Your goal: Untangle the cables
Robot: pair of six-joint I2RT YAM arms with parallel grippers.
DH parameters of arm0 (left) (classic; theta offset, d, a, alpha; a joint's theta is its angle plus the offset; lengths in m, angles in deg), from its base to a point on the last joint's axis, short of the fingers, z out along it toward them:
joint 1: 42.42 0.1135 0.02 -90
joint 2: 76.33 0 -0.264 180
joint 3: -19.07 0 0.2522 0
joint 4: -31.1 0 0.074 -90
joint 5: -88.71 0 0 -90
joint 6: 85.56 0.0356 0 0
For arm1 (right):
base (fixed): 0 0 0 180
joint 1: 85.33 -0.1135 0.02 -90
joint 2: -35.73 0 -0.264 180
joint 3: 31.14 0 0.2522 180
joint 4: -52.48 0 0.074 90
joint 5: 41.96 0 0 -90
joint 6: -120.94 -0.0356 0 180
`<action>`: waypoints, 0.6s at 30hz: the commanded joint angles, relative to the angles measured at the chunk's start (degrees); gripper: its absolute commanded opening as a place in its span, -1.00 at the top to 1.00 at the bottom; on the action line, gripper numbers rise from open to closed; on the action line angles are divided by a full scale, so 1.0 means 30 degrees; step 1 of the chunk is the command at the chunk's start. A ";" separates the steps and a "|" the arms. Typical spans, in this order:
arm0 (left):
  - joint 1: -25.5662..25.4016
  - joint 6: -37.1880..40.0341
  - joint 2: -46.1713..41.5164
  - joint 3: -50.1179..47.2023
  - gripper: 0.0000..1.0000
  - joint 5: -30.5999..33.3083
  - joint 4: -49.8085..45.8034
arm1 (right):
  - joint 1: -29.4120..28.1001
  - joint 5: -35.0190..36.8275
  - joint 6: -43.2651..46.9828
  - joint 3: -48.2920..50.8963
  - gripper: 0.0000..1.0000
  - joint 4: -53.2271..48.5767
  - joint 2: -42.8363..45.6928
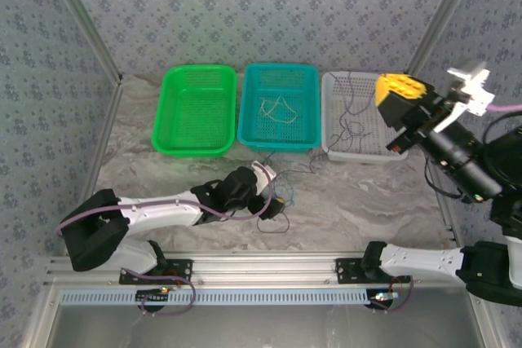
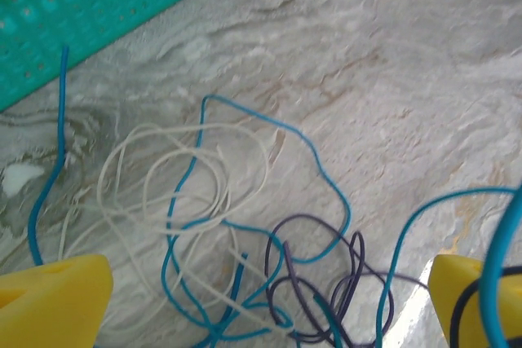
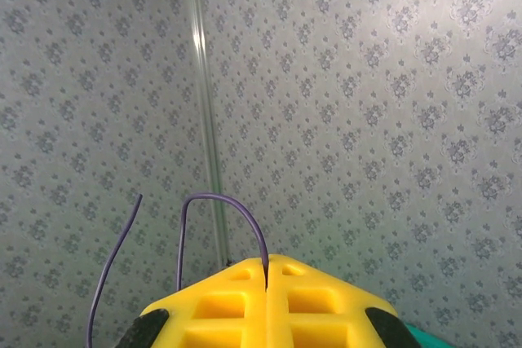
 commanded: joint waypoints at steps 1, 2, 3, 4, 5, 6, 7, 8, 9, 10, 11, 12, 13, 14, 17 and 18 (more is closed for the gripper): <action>-0.0103 -0.1324 -0.0715 -0.0048 -0.99 0.2614 -0.1738 | 0.0089 0.0909 0.0504 0.0053 1.00 0.1876 -0.0567; -0.0101 -0.1682 -0.0768 -0.0047 -0.99 0.3304 -0.2017 | 0.0193 0.0798 0.0567 0.0034 1.00 0.2096 -0.0616; -0.0073 -0.2060 -0.0684 0.0106 -0.99 0.4024 -0.2658 | 0.0316 0.0624 0.0660 -0.0103 1.00 0.2277 -0.0730; -0.0073 -0.2342 -0.0499 0.0502 -0.99 0.4709 -0.3692 | 0.0420 0.0518 0.0694 -0.0348 1.00 0.2386 -0.0838; -0.0073 -0.2733 -0.0247 0.1002 -0.99 0.5518 -0.4730 | 0.0547 0.0374 0.0673 -0.0595 1.00 0.2390 -0.0947; -0.0073 -0.3204 -0.0011 0.1450 -0.99 0.6461 -0.5867 | 0.0636 0.0207 0.0594 -0.0814 1.00 0.2327 -0.1095; -0.0073 -0.3712 0.0275 0.1930 -0.99 0.7560 -0.6983 | 0.0706 -0.0043 0.0434 -0.1062 1.00 0.2123 -0.1309; -0.0073 -0.4230 0.0553 0.2399 -0.99 0.8592 -0.7989 | 0.0784 -0.0256 0.0222 -0.1299 1.00 0.1737 -0.1550; -0.0073 -0.4687 0.0763 0.2757 -0.99 0.9251 -0.8697 | 0.0866 -0.0382 0.0063 -0.1504 1.00 0.1396 -0.1737; -0.0073 -0.5033 0.0990 0.3126 -0.99 1.0036 -0.9329 | 0.0917 -0.0422 -0.0076 -0.1630 1.00 0.1271 -0.1921; -0.0073 -0.5418 0.1224 0.3479 -0.99 1.0653 -0.9903 | 0.0998 -0.0452 -0.0195 -0.1611 1.00 0.1270 -0.1985; -0.0073 -0.5893 0.1344 0.3695 -0.99 1.1260 -1.0329 | 0.1076 -0.0531 -0.0297 -0.1490 1.00 0.1270 -0.1986; -0.0057 -0.6278 0.1483 0.3877 -0.99 1.1964 -1.0609 | 0.1200 -0.0674 -0.0345 -0.1364 1.00 0.1270 -0.1965; -0.0072 -0.6588 0.1569 0.3937 -0.99 1.2496 -1.0775 | 0.1290 -0.0822 -0.0414 -0.1330 1.00 0.1270 -0.1923; -0.0187 -0.5581 0.1044 0.3235 -0.99 1.2204 -0.9205 | 0.1639 -0.0788 -0.0335 -0.1651 1.00 0.0633 -0.1767; -0.0301 -0.4789 0.0643 0.2633 -0.99 1.1647 -0.7997 | 0.1782 -0.0534 -0.0262 -0.1842 1.00 0.0464 -0.1765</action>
